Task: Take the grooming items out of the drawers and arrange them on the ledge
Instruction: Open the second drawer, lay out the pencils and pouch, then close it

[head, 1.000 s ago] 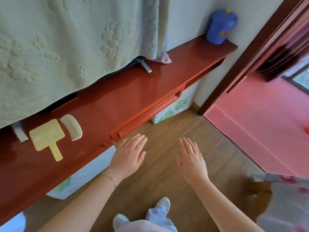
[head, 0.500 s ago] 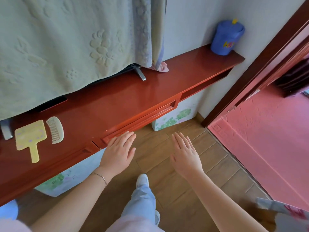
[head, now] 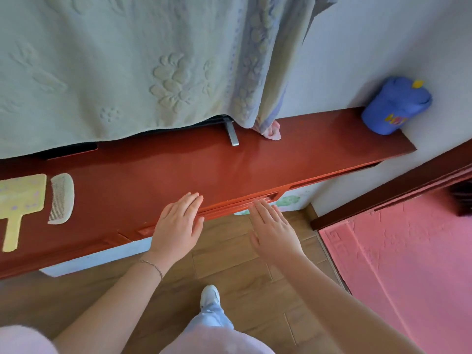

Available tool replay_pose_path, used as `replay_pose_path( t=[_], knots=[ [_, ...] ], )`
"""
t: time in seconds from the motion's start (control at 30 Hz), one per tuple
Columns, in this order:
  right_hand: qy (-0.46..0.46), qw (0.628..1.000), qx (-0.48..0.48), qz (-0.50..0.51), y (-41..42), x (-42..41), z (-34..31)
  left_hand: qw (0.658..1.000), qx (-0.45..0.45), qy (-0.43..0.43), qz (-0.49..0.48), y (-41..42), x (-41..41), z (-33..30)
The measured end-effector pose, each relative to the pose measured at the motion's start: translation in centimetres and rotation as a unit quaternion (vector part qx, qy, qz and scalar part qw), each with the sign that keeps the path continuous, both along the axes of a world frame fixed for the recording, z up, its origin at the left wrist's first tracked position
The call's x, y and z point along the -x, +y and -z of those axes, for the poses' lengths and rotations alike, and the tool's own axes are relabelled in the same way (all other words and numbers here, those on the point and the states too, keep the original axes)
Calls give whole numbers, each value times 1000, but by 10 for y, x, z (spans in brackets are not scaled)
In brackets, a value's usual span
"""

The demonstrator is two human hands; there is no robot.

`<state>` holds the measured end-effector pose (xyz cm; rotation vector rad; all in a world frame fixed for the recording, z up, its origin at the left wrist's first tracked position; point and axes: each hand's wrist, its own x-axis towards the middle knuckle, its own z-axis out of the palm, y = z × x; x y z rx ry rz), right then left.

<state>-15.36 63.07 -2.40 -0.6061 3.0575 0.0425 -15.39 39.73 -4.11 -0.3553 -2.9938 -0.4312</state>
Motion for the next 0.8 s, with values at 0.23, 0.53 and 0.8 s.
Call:
replay_pose_path(
  t=[0.23,0.53,0.8],
  knots=[
    [0,998,4,-63,-10,54,4,998,19,9,-55,-11,23,-1],
    [-33,986,15,-163,-18,85,23,991,53,-10,-123,-4,1,9],
    [-59,928,322,-176,6,57,30,929,-177,-47,-322,49,-43,28]
  ],
)
